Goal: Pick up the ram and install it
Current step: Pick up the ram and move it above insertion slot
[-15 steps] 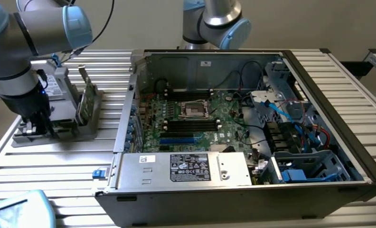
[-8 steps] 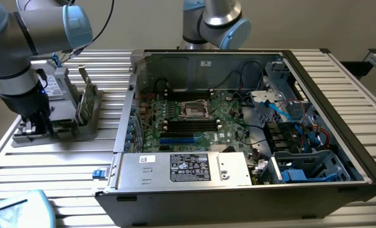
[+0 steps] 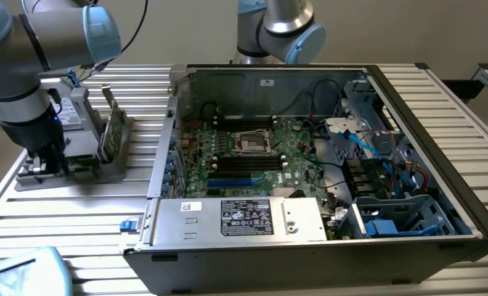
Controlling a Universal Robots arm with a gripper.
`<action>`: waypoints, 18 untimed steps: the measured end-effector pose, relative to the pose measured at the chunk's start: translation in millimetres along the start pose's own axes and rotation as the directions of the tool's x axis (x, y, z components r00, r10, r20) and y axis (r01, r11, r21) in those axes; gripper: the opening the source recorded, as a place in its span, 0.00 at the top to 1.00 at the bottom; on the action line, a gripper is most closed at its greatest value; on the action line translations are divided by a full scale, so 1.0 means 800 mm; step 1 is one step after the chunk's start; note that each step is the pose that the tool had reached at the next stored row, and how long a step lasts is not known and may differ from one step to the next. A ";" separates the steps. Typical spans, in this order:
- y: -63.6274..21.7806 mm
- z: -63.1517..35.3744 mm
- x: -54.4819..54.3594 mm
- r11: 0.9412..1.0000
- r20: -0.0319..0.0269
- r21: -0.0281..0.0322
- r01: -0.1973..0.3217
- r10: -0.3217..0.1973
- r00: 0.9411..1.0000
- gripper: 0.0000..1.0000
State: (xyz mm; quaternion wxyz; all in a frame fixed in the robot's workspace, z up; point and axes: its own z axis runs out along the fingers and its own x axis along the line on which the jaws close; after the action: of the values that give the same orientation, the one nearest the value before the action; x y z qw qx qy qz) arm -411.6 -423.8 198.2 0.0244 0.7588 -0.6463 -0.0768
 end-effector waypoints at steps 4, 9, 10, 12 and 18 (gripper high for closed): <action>-0.001 -0.001 0.000 1.000 -0.001 -0.001 0.000 0.000 1.000 0.86; -0.002 -0.003 0.000 1.000 -0.006 -0.002 -0.001 0.001 1.000 0.86; -0.002 -0.003 0.000 1.000 -0.007 -0.002 -0.001 0.001 1.000 0.86; -0.002 -0.004 0.000 1.000 -0.008 -0.003 -0.001 0.001 1.000 0.86; -0.003 -0.008 0.000 1.000 -0.014 -0.006 -0.002 0.002 1.000 0.86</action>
State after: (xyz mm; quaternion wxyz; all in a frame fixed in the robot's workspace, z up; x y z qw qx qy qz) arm -408.3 -423.8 203.8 0.0311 0.7585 -0.6468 -0.0734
